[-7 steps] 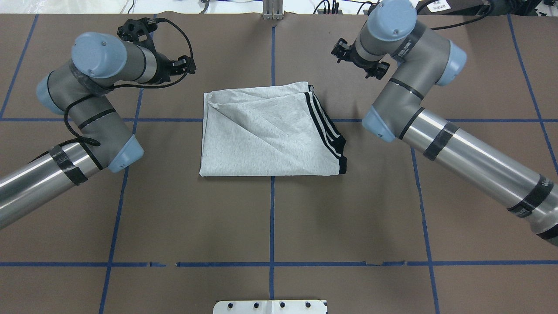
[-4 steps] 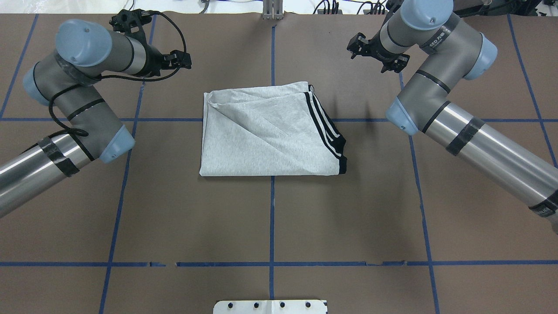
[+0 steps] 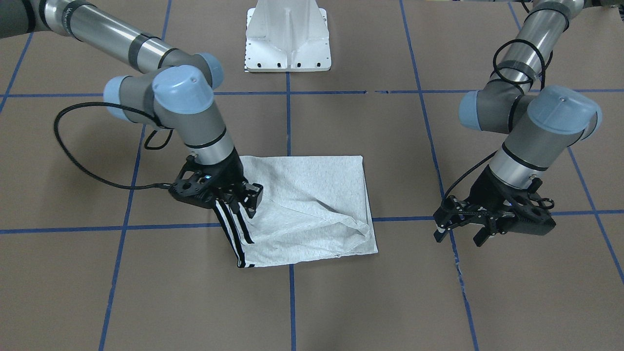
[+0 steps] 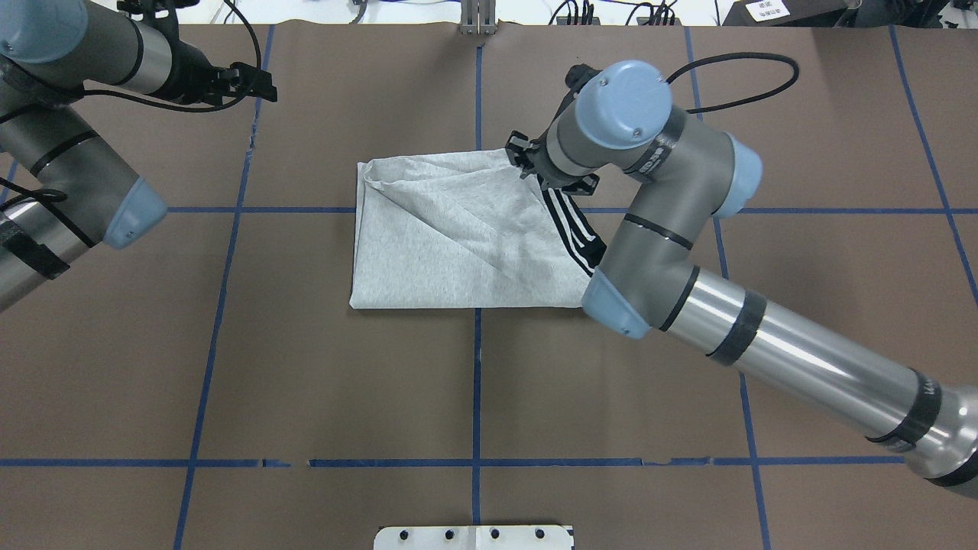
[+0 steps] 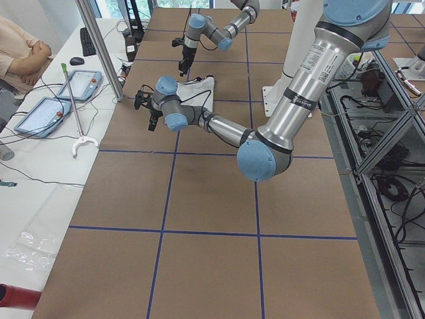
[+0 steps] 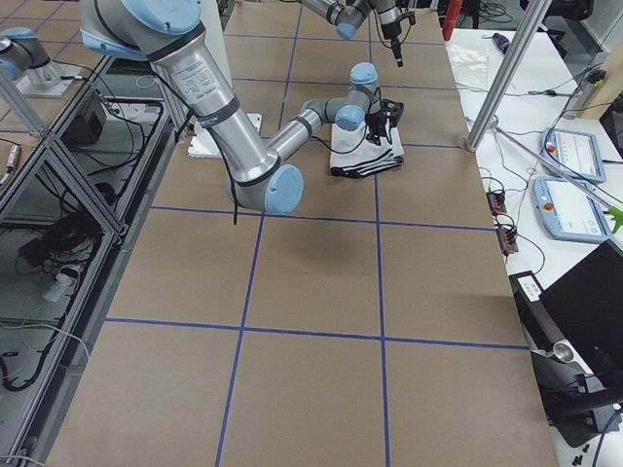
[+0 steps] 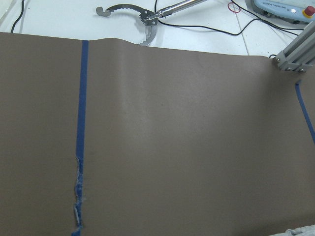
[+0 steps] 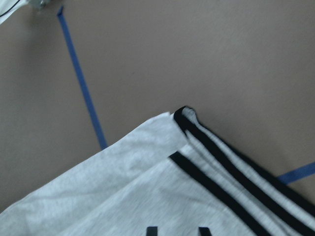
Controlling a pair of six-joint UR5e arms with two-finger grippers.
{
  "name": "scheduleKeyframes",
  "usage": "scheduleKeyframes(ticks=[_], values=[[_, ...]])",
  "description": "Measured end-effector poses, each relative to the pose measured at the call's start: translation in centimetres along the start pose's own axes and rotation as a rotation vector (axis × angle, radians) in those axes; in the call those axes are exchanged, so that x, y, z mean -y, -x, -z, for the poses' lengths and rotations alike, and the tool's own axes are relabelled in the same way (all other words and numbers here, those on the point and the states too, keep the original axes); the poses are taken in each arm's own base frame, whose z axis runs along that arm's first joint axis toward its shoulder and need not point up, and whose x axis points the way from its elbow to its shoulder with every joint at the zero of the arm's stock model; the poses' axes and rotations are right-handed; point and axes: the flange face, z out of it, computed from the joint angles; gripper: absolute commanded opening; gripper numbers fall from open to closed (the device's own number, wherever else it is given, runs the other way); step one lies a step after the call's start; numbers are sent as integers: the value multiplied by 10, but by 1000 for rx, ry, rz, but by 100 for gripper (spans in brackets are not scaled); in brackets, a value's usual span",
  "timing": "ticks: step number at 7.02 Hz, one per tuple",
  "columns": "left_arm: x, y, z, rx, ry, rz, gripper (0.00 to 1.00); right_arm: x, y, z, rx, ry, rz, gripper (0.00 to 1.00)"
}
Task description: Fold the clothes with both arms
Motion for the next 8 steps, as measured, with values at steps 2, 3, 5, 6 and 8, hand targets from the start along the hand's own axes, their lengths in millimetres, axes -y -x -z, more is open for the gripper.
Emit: scheduleKeyframes(ticks=[2,3,5,6,8], values=[[2,4,3,1,6,-1,99,-56,53,-29,-8,6,40,0],[3,4,3,1,8,1,99,-76,75,-38,-12,14,54,0],[4,2,3,4,10,7,99,-103,94,-63,10,23,79,0],[5,2,3,5,11,9,99,-105,99,-75,13,15,85,0],[5,2,3,5,11,11,99,-62,92,-91,-21,-37,96,0]])
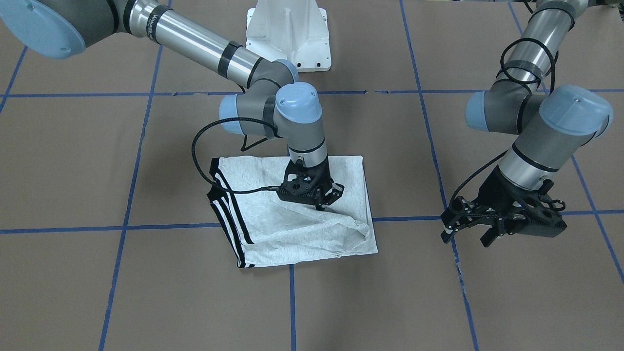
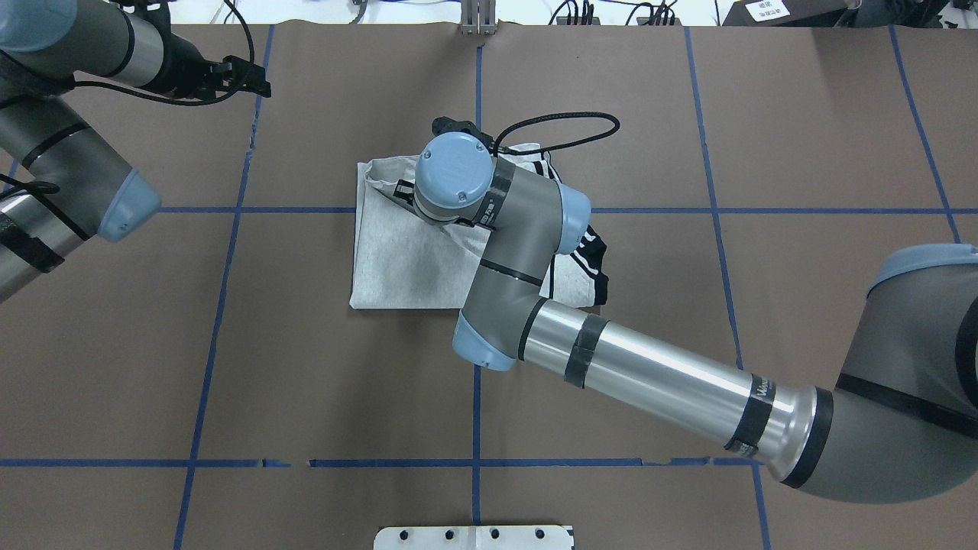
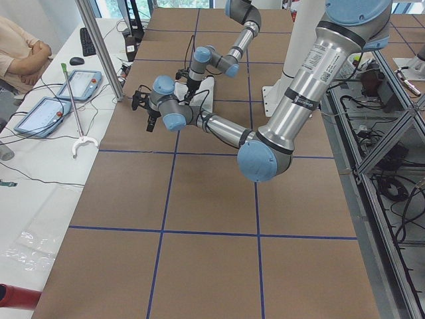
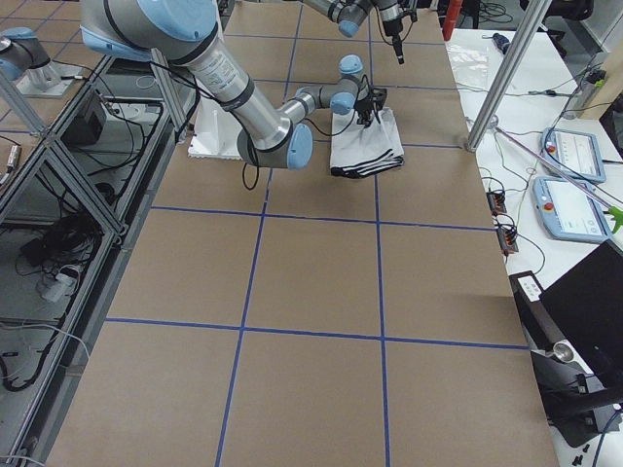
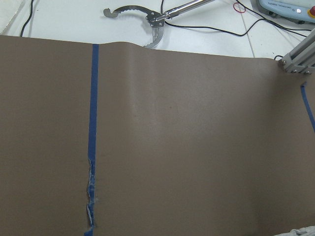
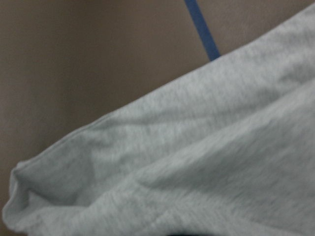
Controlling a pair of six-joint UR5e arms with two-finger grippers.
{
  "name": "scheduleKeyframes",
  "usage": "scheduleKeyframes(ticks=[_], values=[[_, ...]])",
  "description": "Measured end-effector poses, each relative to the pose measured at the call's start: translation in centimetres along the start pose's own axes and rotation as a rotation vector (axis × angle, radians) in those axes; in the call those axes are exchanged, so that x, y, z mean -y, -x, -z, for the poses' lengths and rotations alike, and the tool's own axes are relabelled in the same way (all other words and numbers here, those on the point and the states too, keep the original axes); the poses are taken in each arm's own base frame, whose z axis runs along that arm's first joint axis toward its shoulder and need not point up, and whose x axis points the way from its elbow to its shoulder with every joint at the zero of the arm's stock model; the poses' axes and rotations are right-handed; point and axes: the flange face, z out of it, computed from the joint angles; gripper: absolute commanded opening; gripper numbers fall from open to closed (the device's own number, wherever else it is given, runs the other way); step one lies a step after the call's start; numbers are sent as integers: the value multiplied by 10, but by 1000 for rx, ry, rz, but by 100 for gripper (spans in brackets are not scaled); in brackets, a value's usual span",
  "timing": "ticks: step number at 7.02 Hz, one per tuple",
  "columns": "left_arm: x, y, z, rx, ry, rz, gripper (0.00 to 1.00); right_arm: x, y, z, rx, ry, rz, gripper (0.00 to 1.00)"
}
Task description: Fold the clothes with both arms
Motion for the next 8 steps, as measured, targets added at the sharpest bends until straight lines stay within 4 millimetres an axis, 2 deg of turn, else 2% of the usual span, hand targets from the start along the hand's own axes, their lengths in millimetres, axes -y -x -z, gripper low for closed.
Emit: scheduleKeyframes(ticks=[2,3,4,6,7,8], values=[[1,-2,1,-3,-2,2,99,76,-34,-20,-62,-67,20,0],[1,-2,1,-3,-2,2,99,114,-51,-24,-88,-93,28,0],[1,-2,1,-3,-3,2,99,154,-62,-15,-97,-110,26,0],[1,-1,1,-2,-3,2,99,212,-78,7,-96,-110,21,0],[2,1,2,-1,-3,0,99,235,-94,16,-96,-98,25,0],[4,5,4,2,-6,-15,99,257,-127,25,-97,-81,51,0]])
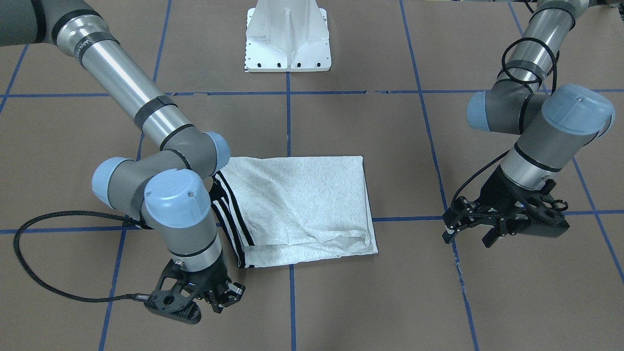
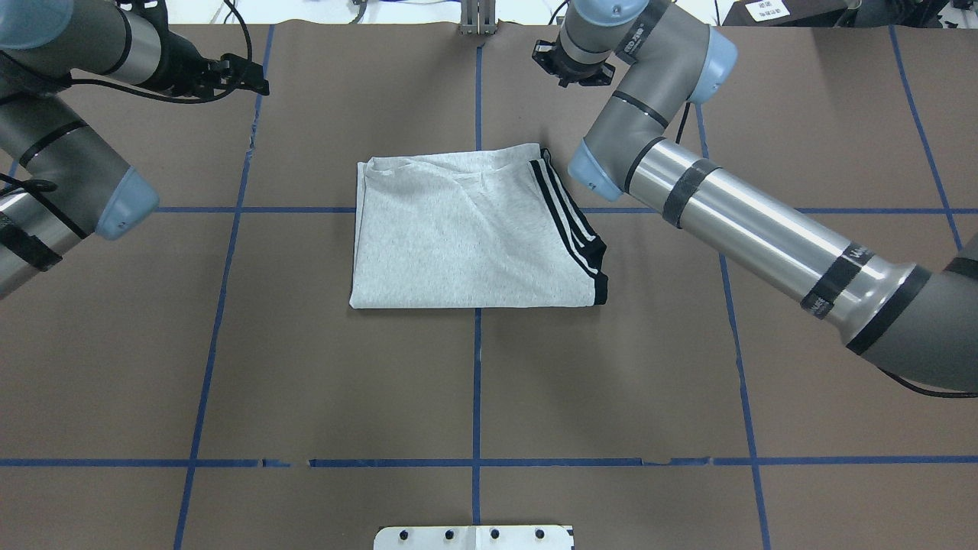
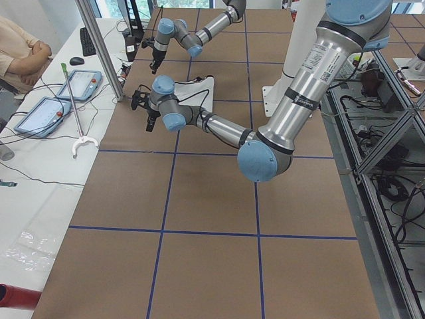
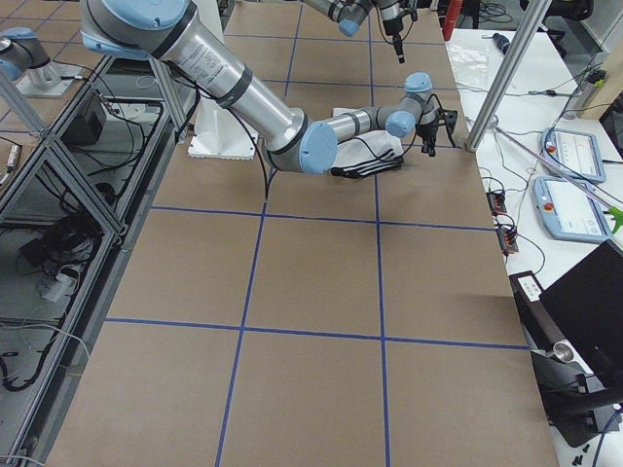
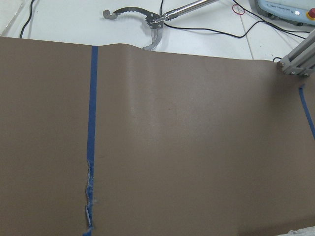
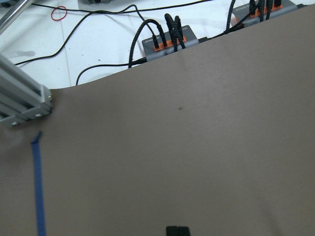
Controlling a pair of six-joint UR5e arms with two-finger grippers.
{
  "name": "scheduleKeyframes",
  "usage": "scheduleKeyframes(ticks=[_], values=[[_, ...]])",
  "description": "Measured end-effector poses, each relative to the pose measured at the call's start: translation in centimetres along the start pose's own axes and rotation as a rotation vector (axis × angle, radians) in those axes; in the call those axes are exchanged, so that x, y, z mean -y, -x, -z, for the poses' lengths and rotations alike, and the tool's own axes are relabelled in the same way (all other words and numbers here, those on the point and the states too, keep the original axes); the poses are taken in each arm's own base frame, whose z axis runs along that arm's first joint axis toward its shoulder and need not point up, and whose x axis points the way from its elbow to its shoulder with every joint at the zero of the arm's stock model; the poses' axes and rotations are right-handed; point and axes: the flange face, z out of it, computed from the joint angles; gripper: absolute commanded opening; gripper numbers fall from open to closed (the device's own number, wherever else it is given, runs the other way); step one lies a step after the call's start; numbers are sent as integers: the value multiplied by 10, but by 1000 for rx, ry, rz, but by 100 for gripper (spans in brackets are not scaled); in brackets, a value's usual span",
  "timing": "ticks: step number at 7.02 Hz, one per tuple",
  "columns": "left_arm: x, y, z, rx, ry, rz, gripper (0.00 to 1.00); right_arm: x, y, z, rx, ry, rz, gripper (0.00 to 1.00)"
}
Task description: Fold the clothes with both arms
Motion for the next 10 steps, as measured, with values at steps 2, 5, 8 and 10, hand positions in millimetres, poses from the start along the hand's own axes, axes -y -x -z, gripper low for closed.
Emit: scheduleKeyframes(ticks=[2,5,8,10], values=[[14,22,10,33,-6,-107,99,54,-125,18,5,69,90,0],[53,119,63,129,44,-334,99,142,-342,81,37,202,179,0],[75,214,149,197,154,-414,99,178,-458,154,-32,304,317,100],[64,255,202,238,231,-381,99,184,-484,202,-77,396,348,100]])
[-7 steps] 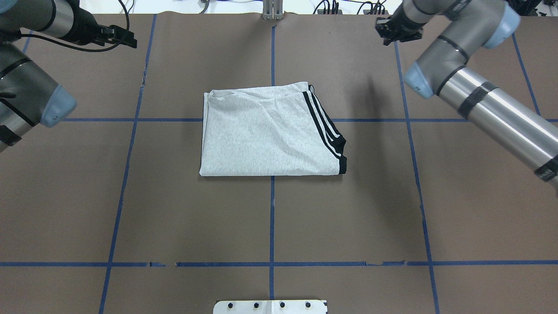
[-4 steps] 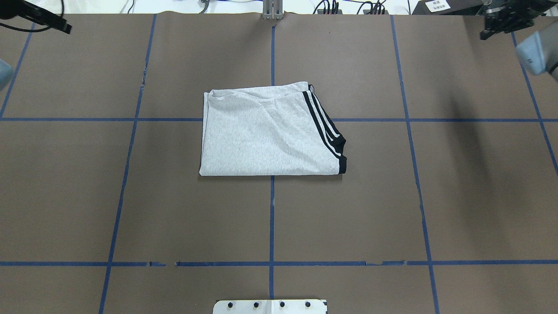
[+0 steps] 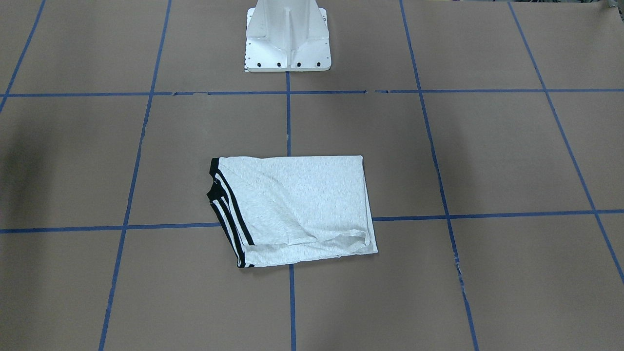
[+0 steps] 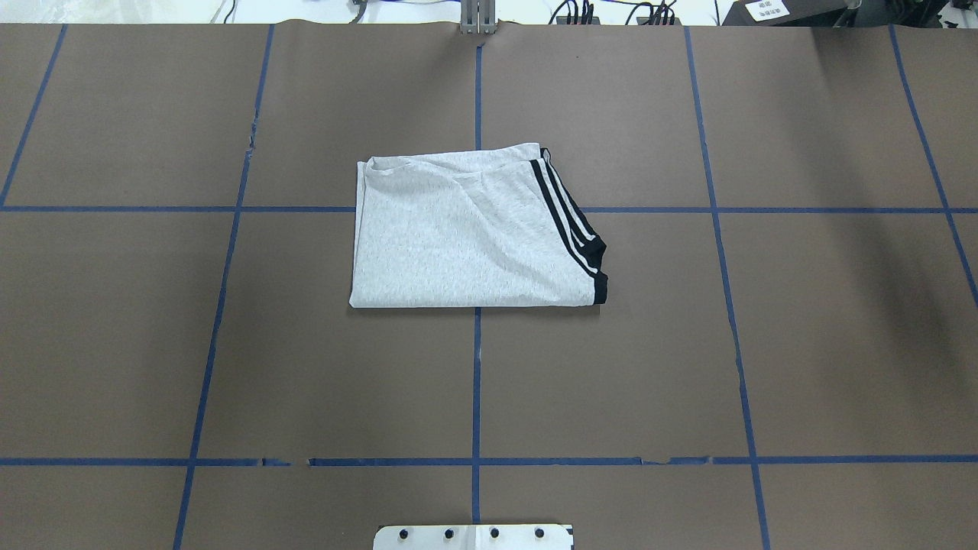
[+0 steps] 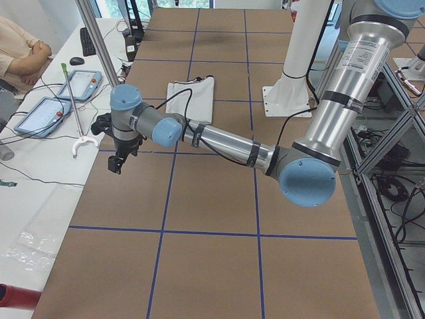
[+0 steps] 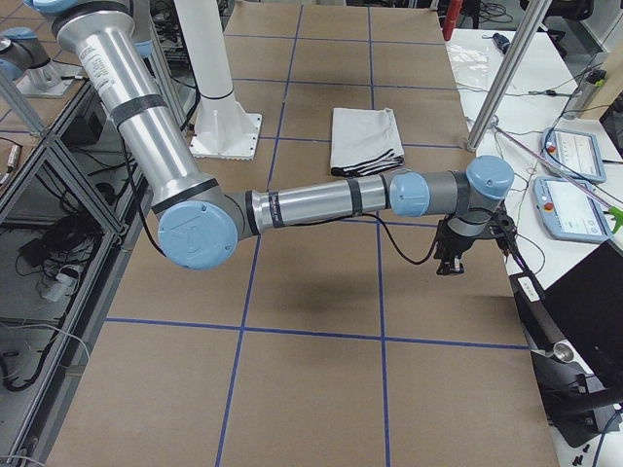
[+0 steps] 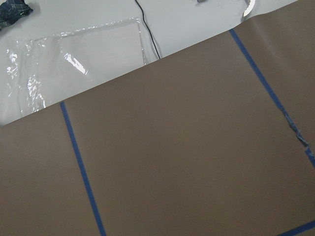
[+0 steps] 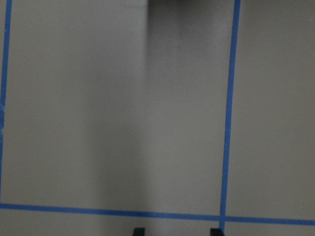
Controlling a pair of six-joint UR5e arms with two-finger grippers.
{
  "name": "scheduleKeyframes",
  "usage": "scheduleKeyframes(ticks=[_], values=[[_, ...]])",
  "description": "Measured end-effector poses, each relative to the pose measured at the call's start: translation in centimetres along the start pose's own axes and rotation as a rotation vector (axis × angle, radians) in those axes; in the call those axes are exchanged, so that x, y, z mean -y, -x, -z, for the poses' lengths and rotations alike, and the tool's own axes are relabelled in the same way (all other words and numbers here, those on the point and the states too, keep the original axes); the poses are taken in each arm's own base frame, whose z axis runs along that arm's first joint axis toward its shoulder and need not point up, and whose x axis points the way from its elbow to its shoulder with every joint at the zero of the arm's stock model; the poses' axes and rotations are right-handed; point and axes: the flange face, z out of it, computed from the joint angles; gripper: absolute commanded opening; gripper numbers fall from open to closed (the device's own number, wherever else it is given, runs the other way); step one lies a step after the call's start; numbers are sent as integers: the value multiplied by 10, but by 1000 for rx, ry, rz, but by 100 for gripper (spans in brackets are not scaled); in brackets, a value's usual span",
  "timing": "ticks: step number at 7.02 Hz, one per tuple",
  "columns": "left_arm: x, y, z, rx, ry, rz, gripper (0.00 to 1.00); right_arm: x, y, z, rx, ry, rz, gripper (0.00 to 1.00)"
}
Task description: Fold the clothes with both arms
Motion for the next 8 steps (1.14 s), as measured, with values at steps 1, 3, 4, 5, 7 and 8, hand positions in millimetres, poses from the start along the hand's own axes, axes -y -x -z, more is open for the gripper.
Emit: scheduleKeyframes(ticks=[1,3,4,5,7,8], values=[[-29,9,13,-8,23,15,100,-11,-1,12,-8,29,-2,100],[-81,9,18,-19,27,21,100,-37,-2,6,-15,59,-5,100],[-89,8,16,-32,24,17,100,-50,2,-10,-17,73,15,100],[-96,10,10,-65,30,25,100,-59,10,-28,-17,74,53,100],[-112,18,-8,-103,60,50,100,-72,35,-64,-9,64,168,100],[-120,23,-16,-97,73,55,100,-82,38,-76,-3,71,190,100]])
